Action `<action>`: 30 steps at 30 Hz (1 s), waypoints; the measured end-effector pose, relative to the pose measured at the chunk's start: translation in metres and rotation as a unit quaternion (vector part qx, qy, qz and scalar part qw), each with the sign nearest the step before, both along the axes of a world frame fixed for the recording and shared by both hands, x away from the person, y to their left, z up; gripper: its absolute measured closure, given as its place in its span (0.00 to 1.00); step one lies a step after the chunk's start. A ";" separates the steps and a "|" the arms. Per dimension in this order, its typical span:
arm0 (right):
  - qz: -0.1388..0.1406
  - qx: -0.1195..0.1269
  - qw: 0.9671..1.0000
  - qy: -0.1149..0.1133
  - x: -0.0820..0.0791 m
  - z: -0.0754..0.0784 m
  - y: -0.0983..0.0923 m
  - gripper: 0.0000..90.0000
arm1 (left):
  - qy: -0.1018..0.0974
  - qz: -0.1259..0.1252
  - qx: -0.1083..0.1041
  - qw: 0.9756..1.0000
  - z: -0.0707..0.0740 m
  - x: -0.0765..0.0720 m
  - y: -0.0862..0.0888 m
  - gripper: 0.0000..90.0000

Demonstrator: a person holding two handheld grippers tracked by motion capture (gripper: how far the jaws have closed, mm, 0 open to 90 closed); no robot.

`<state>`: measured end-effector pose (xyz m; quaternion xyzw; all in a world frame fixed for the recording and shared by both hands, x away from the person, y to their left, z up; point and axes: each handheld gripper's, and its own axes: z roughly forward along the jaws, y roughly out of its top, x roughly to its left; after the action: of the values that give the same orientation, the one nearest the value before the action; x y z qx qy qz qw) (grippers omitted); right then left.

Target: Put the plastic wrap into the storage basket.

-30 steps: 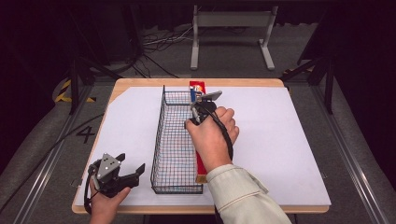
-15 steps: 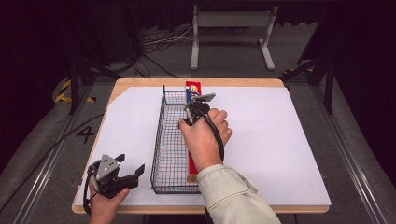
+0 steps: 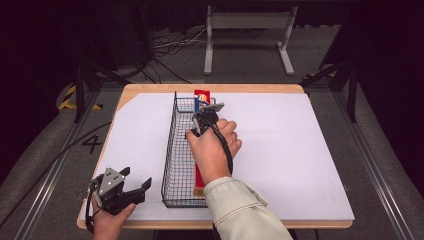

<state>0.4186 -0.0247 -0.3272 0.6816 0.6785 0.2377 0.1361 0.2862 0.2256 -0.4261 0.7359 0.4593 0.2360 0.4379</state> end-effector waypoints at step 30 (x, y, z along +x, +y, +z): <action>-0.018 -0.014 1.000 0.018 0.009 -0.043 0.010 0.44 | -0.002 -0.002 0.000 1.000 0.000 0.002 -0.001 0.21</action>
<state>0.4279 -0.0148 -0.3704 0.6959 0.6718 0.2135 0.1372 0.2886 0.2242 -0.4258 0.7362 0.4570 0.2369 0.4394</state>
